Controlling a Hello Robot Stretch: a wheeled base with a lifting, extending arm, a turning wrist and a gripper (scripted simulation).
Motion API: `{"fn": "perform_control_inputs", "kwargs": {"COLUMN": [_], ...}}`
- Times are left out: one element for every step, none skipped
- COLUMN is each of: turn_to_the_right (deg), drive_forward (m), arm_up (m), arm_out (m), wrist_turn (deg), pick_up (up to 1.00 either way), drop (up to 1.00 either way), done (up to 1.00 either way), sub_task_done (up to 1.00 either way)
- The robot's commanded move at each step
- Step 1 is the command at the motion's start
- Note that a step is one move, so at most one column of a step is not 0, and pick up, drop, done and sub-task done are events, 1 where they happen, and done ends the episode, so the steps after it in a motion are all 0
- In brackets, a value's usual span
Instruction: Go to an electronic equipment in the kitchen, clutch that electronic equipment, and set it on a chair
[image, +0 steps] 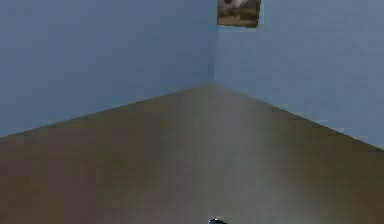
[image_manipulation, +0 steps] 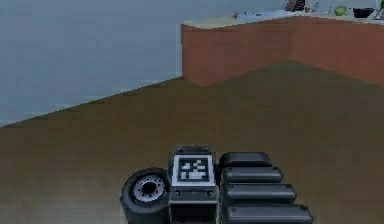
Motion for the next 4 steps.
{"fn": "perform_control_inputs", "kwargs": {"turn_to_the_right": [-42.0, 0.0, -30.0, 0.0], "drive_forward": [0.00, 0.80, 0.00, 0.85], "arm_up": [0.00, 0.00, 0.00, 0.00], "arm_out": [0.00, 0.00, 0.00, 0.00], "wrist_turn": [0.0, 0.0, 0.0, 0.0], "pick_up": [0.00, 0.00, 0.00, 0.00], "drop": [0.00, 0.00, 0.00, 0.00], "done": [0.00, 0.00, 0.00, 0.00], "sub_task_done": [0.00, 0.00, 0.00, 0.00]}}
